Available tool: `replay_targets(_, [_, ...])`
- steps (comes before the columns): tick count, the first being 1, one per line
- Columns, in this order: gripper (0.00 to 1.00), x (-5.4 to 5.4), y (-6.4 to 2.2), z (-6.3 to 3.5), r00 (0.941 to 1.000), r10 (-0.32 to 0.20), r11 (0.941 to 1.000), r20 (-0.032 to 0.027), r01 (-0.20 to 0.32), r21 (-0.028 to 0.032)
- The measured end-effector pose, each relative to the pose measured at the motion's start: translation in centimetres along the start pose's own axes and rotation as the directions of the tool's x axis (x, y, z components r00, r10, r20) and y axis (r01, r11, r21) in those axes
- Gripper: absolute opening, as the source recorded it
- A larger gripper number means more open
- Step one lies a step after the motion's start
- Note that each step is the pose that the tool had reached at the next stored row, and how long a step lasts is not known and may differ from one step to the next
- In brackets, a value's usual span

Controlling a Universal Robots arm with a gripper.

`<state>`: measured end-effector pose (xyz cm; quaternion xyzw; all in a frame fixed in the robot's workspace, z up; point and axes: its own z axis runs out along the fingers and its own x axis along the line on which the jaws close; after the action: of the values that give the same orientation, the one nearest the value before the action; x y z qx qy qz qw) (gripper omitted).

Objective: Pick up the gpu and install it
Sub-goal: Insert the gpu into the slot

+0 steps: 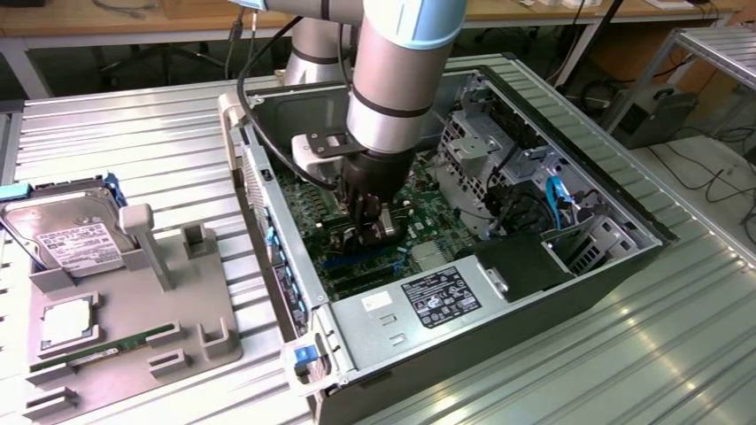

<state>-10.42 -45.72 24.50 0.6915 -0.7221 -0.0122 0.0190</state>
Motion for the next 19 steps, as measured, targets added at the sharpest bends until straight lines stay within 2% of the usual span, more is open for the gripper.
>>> replay_targets(3, [0.26, -0.2, 0.0, -0.04, 1.0, 0.0, 1.0, -0.0006, 0.0, 0.0])
replay_targets(4, [0.26, -0.3, 0.01, -0.21, 1.0, 0.0, 1.0, -0.0029, 0.0, -0.0015])
replay_targets(11, [0.26, -0.5, -0.18, -0.29, 1.0, 0.0, 1.0, 0.0007, 0.0, 0.0002])
replay_targets(16, [0.26, -0.4, -0.23, -1.29, 1.0, 0.0, 1.0, 0.0005, 0.0, 0.0003])
replay_targets(19, [0.26, -0.4, -0.26, -1.38, 1.0, 0.0, 1.0, 0.0005, 0.0, 0.0003])
